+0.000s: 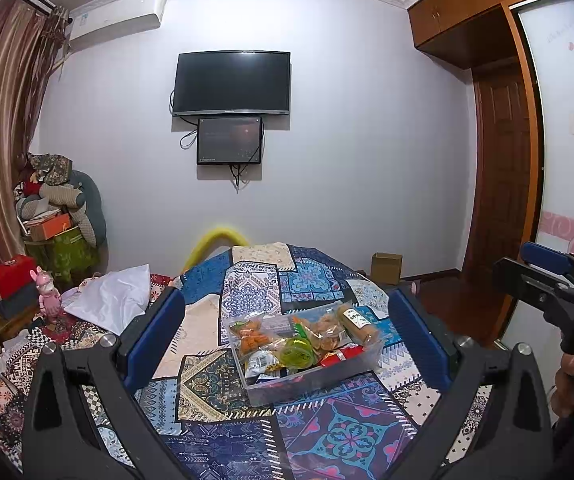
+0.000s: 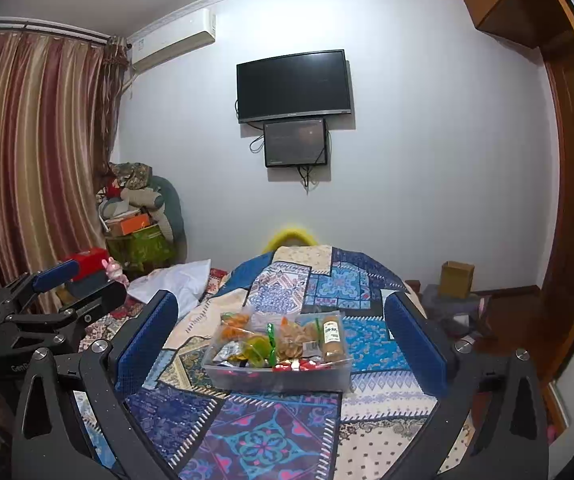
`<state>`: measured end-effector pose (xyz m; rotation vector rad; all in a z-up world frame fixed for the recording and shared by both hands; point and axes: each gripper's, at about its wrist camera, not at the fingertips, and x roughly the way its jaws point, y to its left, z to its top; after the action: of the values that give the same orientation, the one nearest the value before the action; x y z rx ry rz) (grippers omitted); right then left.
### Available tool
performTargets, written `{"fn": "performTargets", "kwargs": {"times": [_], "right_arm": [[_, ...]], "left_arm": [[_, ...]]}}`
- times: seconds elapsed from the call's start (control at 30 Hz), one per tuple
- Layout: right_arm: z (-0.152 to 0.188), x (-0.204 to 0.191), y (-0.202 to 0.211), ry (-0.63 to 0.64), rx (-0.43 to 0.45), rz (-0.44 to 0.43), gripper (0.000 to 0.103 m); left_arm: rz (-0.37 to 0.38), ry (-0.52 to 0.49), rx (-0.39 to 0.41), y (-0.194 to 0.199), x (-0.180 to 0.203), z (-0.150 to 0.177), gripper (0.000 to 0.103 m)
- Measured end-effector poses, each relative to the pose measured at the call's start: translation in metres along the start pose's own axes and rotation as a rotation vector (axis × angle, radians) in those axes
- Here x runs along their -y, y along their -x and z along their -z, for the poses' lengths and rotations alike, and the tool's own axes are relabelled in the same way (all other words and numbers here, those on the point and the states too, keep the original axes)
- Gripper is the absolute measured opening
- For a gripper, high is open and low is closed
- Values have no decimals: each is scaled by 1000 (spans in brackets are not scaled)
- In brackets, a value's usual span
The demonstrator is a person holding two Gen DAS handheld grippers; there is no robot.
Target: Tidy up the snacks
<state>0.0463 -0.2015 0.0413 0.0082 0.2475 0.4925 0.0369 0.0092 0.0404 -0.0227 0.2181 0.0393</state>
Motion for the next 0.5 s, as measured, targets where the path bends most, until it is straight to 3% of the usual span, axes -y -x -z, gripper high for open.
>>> {"fn": "performTargets", "kwargs": {"times": [0.5], "right_arm": [[1, -1, -2, 0, -8, -1, 103]], "left_arm": [[2, 12, -3, -4, -1, 3, 103]]}}
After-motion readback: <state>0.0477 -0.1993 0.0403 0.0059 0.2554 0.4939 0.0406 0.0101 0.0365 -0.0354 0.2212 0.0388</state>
